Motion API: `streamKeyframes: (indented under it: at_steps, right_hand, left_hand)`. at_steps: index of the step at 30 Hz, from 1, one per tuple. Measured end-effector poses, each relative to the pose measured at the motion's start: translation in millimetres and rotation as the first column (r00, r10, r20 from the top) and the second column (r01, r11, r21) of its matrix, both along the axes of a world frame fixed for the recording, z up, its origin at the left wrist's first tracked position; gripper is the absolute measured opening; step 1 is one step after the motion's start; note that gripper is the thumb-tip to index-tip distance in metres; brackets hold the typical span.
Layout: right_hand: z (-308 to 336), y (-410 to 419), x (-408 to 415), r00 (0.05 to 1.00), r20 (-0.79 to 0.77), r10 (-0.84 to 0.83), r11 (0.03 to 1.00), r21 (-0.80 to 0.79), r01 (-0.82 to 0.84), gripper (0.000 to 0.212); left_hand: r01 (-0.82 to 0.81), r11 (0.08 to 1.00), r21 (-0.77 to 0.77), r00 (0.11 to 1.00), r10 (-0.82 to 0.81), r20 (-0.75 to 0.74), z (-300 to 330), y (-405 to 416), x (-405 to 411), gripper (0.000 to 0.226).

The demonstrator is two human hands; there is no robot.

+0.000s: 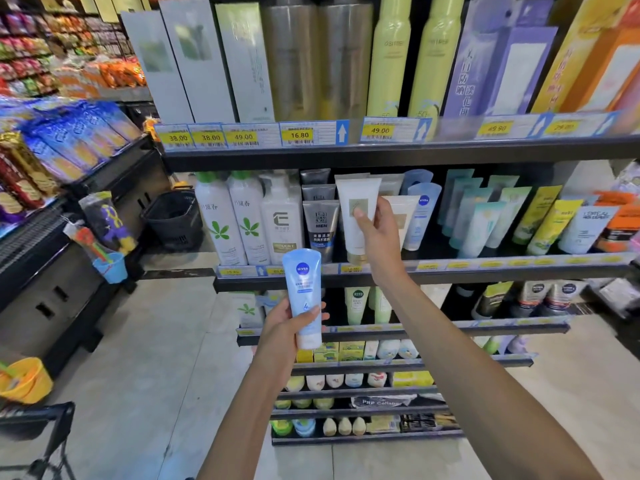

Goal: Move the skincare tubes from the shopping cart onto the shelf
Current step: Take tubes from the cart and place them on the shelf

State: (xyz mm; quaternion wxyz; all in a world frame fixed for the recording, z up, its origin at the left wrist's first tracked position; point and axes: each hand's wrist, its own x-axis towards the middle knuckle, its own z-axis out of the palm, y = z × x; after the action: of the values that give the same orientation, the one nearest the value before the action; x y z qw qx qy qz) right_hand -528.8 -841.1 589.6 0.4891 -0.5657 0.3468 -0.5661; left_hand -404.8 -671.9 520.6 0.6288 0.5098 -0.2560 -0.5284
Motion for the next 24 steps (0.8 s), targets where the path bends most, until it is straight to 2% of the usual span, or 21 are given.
streamKeyframes:
  at_steps: [14, 24]
  right_hand:
    - [-14.8, -9.5, 12.4, 0.998, 0.005, -0.067, 0.997, -0.024, 0.067, 0.04]
    - [-34.7, -13.1, 14.3, 0.998, -0.04, -0.051, 0.998, 0.034, 0.052, 0.035]
  left_hand:
    - [0.026, 1.0, 0.017, 1.0, -0.025, -0.006, -3.0, -9.3, 4.3, 0.048]
    - [0.033, 0.999, 0.031, 0.999, -0.033, 0.007, -10.3, -7.6, 10.2, 0.048]
